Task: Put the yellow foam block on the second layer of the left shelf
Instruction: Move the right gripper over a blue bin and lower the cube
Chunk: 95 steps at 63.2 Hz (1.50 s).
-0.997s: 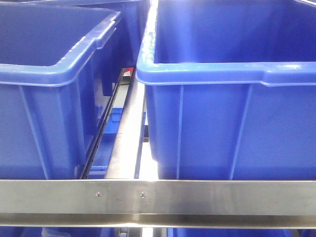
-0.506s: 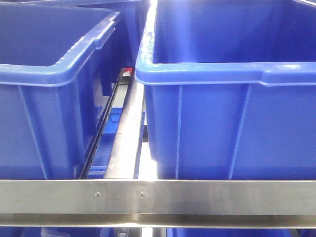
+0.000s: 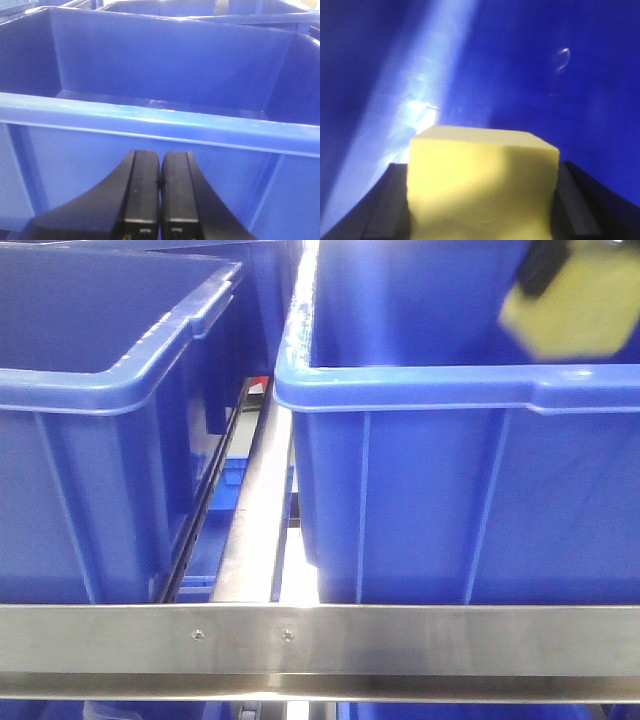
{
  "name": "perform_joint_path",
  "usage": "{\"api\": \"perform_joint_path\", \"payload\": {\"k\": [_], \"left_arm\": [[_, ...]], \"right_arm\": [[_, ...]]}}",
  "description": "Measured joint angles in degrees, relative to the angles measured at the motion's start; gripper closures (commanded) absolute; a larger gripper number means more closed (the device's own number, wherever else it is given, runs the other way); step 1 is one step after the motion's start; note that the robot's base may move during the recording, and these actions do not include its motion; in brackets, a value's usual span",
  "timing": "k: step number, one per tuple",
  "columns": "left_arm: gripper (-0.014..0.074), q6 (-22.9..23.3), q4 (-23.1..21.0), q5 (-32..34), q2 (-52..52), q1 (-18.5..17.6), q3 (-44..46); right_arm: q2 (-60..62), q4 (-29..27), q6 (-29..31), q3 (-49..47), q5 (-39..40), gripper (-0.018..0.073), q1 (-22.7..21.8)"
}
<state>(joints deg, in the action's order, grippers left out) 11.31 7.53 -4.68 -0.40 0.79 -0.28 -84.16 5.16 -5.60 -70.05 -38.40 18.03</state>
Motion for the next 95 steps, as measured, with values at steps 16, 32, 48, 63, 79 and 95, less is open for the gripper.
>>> {"api": "perform_joint_path", "payload": {"k": [16, 32, 48, 63, 79, 95], "left_arm": [[0.046, 0.0, 0.0, 0.0, 0.0, 0.0, 0.0], [0.046, 0.0, 0.0, 0.0, 0.0, 0.0, 0.0], [0.046, 0.0, 0.0, 0.0, 0.0, 0.0, 0.0], [0.046, 0.0, 0.0, 0.0, 0.0, 0.0, 0.0], [0.046, 0.0, 0.0, 0.0, 0.0, 0.0, 0.0], [0.046, 0.0, 0.0, 0.0, 0.0, 0.0, 0.0]], "right_arm": [[-14.1, 0.1, 0.0, -5.1, 0.3, 0.027, 0.0], [-19.1, 2.2, 0.0, -5.2, 1.2, 0.0267, 0.0], [-19.2, 2.9, 0.0, -5.8, 1.2, -0.0055, 0.0], [-18.9, 3.0, 0.0, -5.9, 1.0, -0.006, 0.0], [-10.8, 3.1, 0.0, -5.9, -0.4, 0.0067, 0.0], [4.3, 3.2, 0.0, -3.8, -3.9, 0.0496, 0.0]]}}
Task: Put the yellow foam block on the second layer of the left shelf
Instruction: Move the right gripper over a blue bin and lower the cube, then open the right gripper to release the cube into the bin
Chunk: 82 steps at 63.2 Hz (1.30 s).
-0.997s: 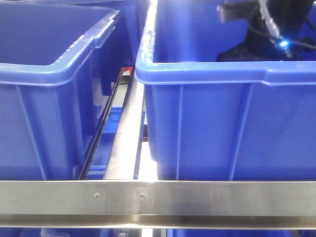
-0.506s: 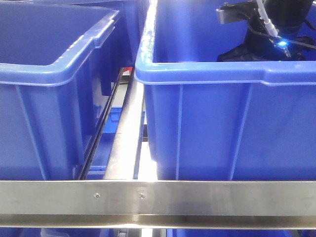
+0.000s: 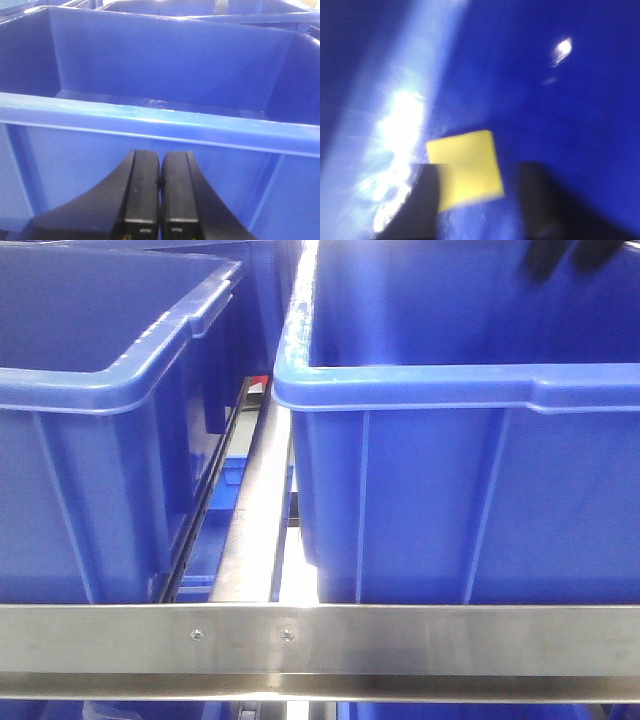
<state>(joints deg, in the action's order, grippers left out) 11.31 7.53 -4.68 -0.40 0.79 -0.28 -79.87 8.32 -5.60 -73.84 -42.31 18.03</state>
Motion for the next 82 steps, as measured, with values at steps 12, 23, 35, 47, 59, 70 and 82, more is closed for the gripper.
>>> {"api": "perform_joint_path", "payload": {"k": [12, 23, 35, 47, 59, 70, 82], "left_arm": [[0.046, 0.0, 0.0, 0.0, 0.0, 0.0, 0.0], [0.046, 0.0, 0.0, 0.0, 0.0, 0.0, 0.0], [0.046, 0.0, 0.0, 0.0, 0.0, 0.0, 0.0], [0.046, 0.0, 0.0, 0.0, 0.0, 0.0, 0.0], [0.046, 0.0, 0.0, 0.0, 0.0, 0.0, 0.0], [0.046, 0.0, 0.0, 0.0, 0.0, 0.0, 0.0], [0.046, 0.0, 0.0, 0.0, 0.0, 0.0, 0.0]], "right_arm": [[14.2, 0.1, 0.0, 10.4, 2.4, 0.05, 0.0], [28.4, 0.1, 0.0, 23.0, 6.2, 0.0501, 0.0], [45.2, 0.1, 0.0, 36.4, 7.7, 0.0501, 0.0], [61.1, 0.1, 0.0, 44.3, 7.7, 0.0501, 0.0], [70.1, 0.1, 0.0, 46.1, 7.7, 0.0501, 0.0], [71.6, 0.1, 0.0, 46.1, 7.7, 0.0501, 0.0], [71.6, 0.1, 0.0, 46.1, 7.7, 0.0501, 0.0]]}}
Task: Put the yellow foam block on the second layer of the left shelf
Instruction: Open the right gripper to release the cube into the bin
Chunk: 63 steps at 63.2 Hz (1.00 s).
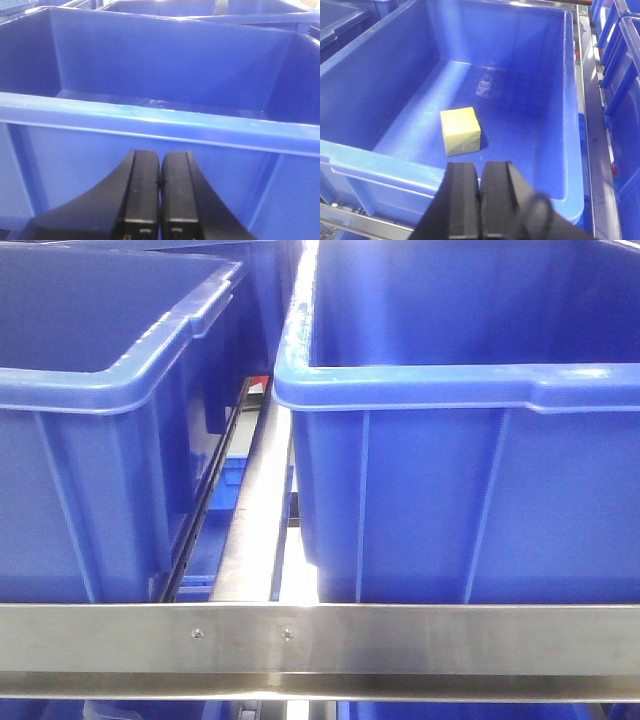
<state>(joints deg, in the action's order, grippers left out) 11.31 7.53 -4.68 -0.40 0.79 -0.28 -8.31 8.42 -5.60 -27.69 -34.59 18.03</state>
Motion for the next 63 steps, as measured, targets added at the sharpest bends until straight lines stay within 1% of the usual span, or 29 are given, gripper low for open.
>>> {"api": "perform_joint_path", "payload": {"k": [7, 13, 18, 23, 31, 37, 50, 63], "left_arm": [[0.046, 0.0, 0.0, 0.0, 0.0, 0.0, 0.0], [0.046, 0.0, 0.0, 0.0, 0.0, 0.0, 0.0], [0.046, 0.0, 0.0, 0.0, 0.0, 0.0, 0.0], [0.046, 0.0, 0.0, 0.0, 0.0, 0.0, 0.0], [0.046, 0.0, 0.0, 0.0, 0.0, 0.0, 0.0], [0.046, 0.0, 0.0, 0.0, 0.0, 0.0, 0.0], [0.046, 0.0, 0.0, 0.0, 0.0, 0.0, 0.0], [0.046, 0.0, 0.0, 0.0, 0.0, 0.0, 0.0]], "right_arm": [[0.1, 0.2, 0.0, 0.0, 0.0, 0.0501, 0.0], [0.1, 0.2, 0.0, 0.0, 0.0, 0.0501, -1.5], [0.2, 0.3, 0.0, 0.3, 0.2, 0.0501, -4.4], [0.9, 0.3, 0.0, 2.2, 1.9, 0.0501, -8.5], [4.4, 0.3, 0.0, 8.9, 8.0, 0.0501, -14.4], [7.9, 0.2, 0.0, 15.2, 13.7, 0.0501, -17.2], [8.9, -1.9, 0.0, 27.5, 24.8, 0.0501, -17.9], [8.9, -2.7, 0.0, 29.4, 27.7, 0.0501, -17.9]]}}
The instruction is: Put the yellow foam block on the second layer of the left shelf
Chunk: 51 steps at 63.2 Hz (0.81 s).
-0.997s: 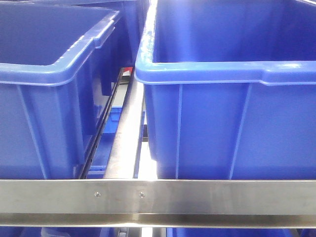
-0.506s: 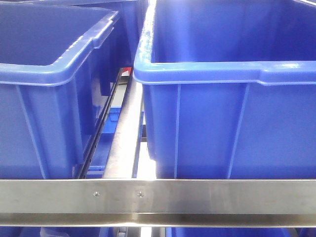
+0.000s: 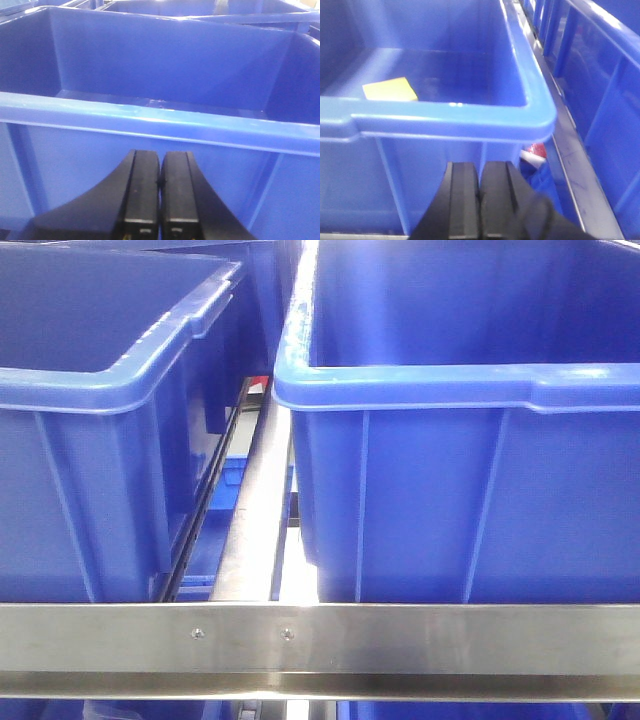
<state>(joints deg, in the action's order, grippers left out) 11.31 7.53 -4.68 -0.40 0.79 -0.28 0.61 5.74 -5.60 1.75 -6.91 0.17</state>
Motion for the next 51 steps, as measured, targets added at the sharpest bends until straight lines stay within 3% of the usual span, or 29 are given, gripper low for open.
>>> {"api": "perform_joint_path", "payload": {"k": [51], "left_arm": [[0.046, 0.0, 0.0, 0.0, 0.0, 0.0, 0.0]], "right_arm": [[0.0, 0.0, 0.0, 0.0, 1.5, 0.0501, 0.0]]}}
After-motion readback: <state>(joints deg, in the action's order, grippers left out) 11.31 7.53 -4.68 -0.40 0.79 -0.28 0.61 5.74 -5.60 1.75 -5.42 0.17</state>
